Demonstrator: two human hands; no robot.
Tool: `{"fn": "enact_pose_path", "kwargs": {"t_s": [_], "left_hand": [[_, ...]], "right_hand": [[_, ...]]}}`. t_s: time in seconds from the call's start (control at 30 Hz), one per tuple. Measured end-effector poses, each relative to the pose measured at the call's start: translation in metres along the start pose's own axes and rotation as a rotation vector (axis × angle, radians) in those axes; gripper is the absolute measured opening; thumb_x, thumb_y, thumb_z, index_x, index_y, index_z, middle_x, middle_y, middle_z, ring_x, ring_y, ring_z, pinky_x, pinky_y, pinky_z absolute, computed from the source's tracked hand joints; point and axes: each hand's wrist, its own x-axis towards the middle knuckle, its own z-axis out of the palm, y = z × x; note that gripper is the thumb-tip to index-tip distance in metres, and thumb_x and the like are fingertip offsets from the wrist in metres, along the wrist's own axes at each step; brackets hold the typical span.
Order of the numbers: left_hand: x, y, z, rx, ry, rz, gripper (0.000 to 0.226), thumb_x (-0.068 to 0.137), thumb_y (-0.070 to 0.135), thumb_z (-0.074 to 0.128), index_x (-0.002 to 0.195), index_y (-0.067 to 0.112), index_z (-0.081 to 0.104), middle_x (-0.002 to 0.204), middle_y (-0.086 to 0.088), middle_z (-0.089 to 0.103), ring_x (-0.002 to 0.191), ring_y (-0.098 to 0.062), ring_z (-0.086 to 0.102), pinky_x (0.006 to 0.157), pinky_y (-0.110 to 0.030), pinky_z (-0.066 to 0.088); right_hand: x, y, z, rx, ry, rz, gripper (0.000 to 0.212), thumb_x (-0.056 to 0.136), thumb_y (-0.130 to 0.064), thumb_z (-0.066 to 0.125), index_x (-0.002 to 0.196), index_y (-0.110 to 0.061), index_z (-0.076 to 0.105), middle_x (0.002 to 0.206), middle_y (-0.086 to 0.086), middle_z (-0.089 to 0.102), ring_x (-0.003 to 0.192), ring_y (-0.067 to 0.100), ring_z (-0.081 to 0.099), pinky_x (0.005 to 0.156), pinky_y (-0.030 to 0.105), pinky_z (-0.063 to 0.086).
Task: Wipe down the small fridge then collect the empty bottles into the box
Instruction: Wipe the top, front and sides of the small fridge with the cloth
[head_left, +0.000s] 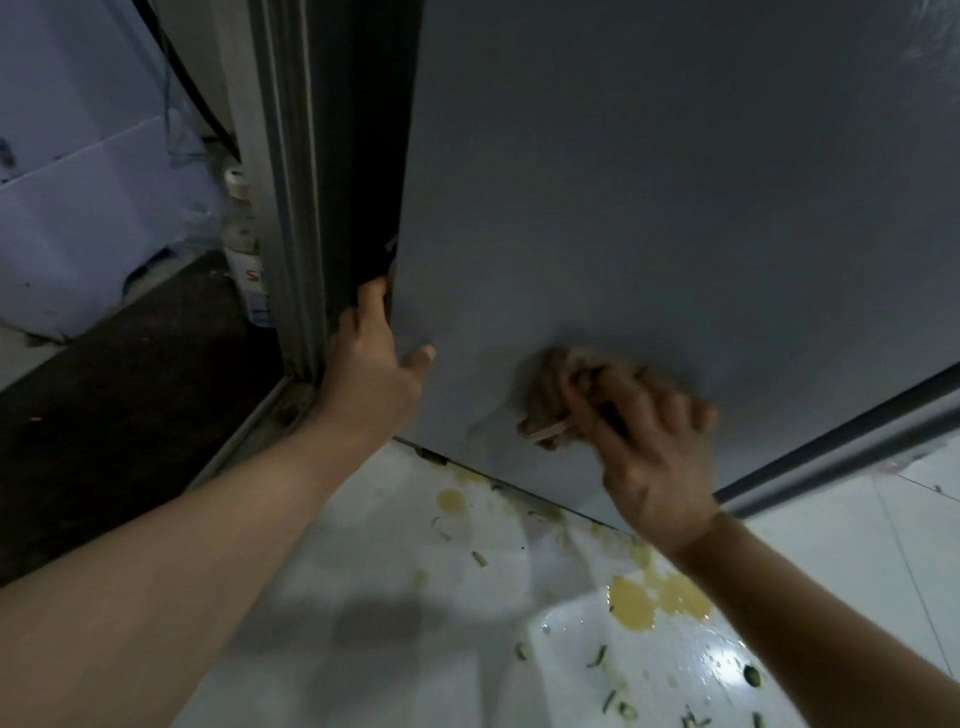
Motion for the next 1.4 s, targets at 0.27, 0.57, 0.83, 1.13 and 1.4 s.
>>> {"fn": "enact_pose_path", "kwargs": {"t_s": [0.27,0.57,0.83,1.13,1.4], "left_hand": [[-0.012,0.004,0.003,-0.03,-0.026,-0.017,0.078,0.085,0.014,0.064,0.147,0.02,0.018,0.141,-0.009,0.04,0.128,-0.025,0.043,0.106,-0.046,0.038],[-0.021,0.011,0.029,0.15,0.123,-0.025,0.096,0.081,0.018,0.07,0.149,0.012,0.003,0.148,-0.018,0.023,0.134,-0.031,0.032,0.112,-0.04,0.027],[-0.053,0.015,0.039,0.076,0.124,0.072,0.089,0.082,0.013,0.067,0.148,0.011,0.008,0.148,-0.013,0.016,0.132,-0.03,0.036,0.111,-0.044,0.031],[-0.076,0.036,0.072,0.403,0.135,0.355,0.095,0.071,0.007,0.071,0.148,0.011,0.015,0.152,-0.025,0.003,0.139,-0.034,0.015,0.111,-0.047,0.02],[-0.08,0.009,0.075,0.554,0.076,0.433,0.1,0.067,0.012,0.074,0.146,0.011,0.014,0.152,-0.029,0.004,0.139,-0.042,0.016,0.101,-0.055,0.029]], "right_hand": [[-0.026,0.007,-0.013,0.012,-0.208,-0.178,0.037,0.089,-0.004,0.049,0.121,-0.015,0.064,0.116,0.005,0.061,0.096,0.024,0.055,0.073,0.034,0.03],[-0.059,0.026,-0.031,-0.059,-0.18,0.043,0.029,0.091,-0.015,0.052,0.118,-0.02,0.063,0.114,0.01,0.061,0.098,0.029,0.048,0.075,0.038,0.034],[-0.076,0.041,-0.052,-0.045,-0.372,-0.017,0.034,0.086,-0.013,0.042,0.109,-0.022,0.066,0.101,0.003,0.065,0.094,0.026,0.052,0.071,0.035,0.037],[-0.077,0.091,-0.076,-0.049,-0.069,0.184,0.02,0.091,-0.002,0.052,0.106,-0.006,0.065,0.114,0.016,0.062,0.089,0.032,0.048,0.065,0.039,0.037],[-0.145,0.042,-0.03,0.027,-0.514,-0.143,0.026,0.083,-0.003,0.066,0.108,-0.007,0.068,0.111,0.009,0.067,0.088,0.027,0.064,0.069,0.036,0.052]]}}
